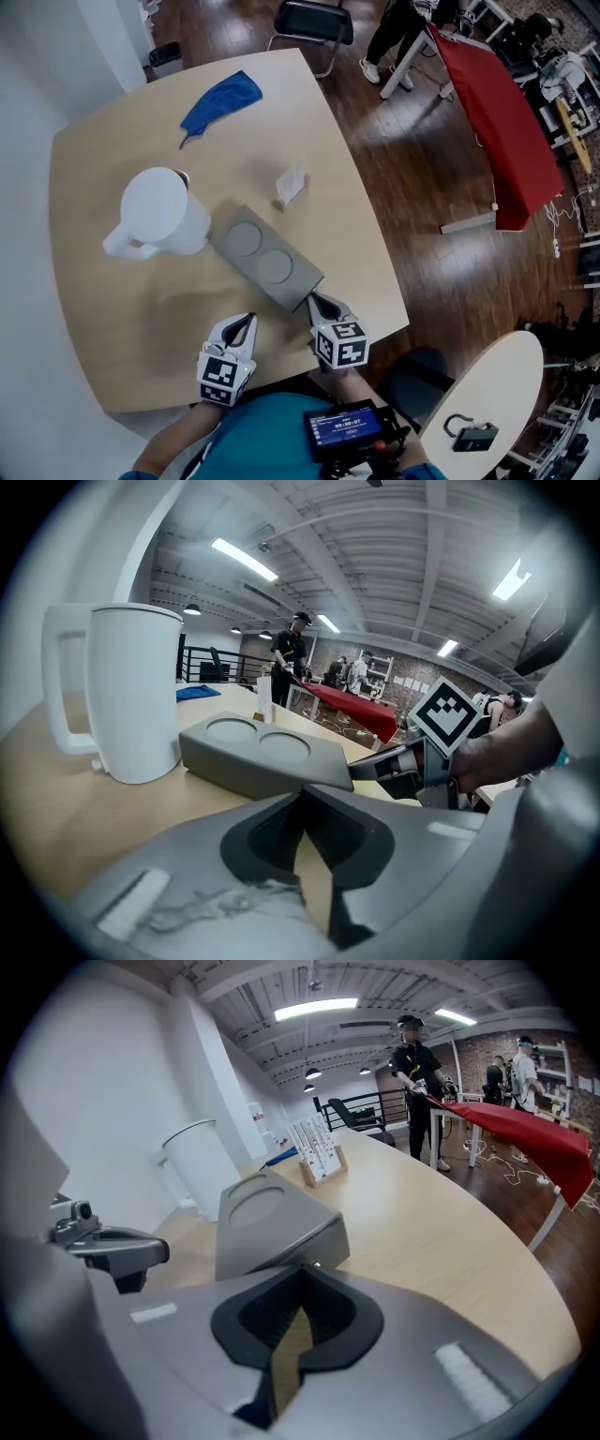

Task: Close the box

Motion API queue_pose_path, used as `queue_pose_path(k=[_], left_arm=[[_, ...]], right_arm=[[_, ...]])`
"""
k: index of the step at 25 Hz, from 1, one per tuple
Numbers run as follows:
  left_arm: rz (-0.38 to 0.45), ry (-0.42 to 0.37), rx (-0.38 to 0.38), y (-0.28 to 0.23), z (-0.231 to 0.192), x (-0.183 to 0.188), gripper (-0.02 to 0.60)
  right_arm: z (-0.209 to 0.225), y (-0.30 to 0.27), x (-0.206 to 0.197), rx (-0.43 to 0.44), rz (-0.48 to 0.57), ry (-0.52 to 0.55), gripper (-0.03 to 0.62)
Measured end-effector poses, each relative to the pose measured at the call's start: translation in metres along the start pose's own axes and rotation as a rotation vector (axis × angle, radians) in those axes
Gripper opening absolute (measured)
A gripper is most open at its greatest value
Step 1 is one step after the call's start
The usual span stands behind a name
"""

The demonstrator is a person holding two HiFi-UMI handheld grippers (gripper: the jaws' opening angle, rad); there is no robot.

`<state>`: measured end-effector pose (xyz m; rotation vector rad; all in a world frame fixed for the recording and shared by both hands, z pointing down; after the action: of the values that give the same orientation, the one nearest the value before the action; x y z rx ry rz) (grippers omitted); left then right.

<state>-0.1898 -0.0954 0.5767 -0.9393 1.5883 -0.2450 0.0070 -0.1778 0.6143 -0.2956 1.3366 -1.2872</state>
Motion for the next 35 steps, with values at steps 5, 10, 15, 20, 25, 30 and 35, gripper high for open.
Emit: queue_pose_path(k=[5, 10, 15, 20, 25, 30, 35], left_arm=[[0.003, -0.012, -0.016, 0.0, 0.004, 0.003, -0.008], [0.003, -0.017, -0.026, 0.0, 0.006, 0.003, -0.008], [0.012, -0.026, -0.054, -0.002, 0.011, 0.008, -0.008], [0.014, -0.029, -0.111, -0.005, 0.019, 0.012, -0.008], [0.081, -0.03, -0.152, -0.01, 0.022, 0.032, -0.008], [0.143, -0.071, -0.181, -0.002, 0.05, 0.051, -0.008], [0.178, -0.117, -0.188, 0.015, 0.099, 0.052, -0.008]], right_arm=[[-0.004, -0.003, 0.0, 0.034, -0.002, 0.008, -0.009], [-0.005, -0.004, -0.001, 0.023, 0.007, 0.004, -0.009], [-0.006, 0.001, -0.003, -0.001, -0.004, 0.001, -0.009], [-0.003, 0.03, -0.001, -0.063, 0.002, -0.039, -0.008], [-0.002, 0.073, 0.008, -0.122, 0.084, -0.024, -0.008], [-0.006, 0.119, 0.005, -0.13, 0.191, -0.033, -0.008], [-0.003, 0.17, -0.017, -0.124, 0.266, -0.035, -0.008]])
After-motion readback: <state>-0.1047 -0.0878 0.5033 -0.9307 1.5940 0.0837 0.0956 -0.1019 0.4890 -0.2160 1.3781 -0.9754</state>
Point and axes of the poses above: the fingertips, and each gripper's own axes: y backward along the fingers, z to its right, x out of its top, the point moved 8 cm from there along y, backward along the fingers, and after that the axes turned 6 degrees about -z, right-handed, at the moved point
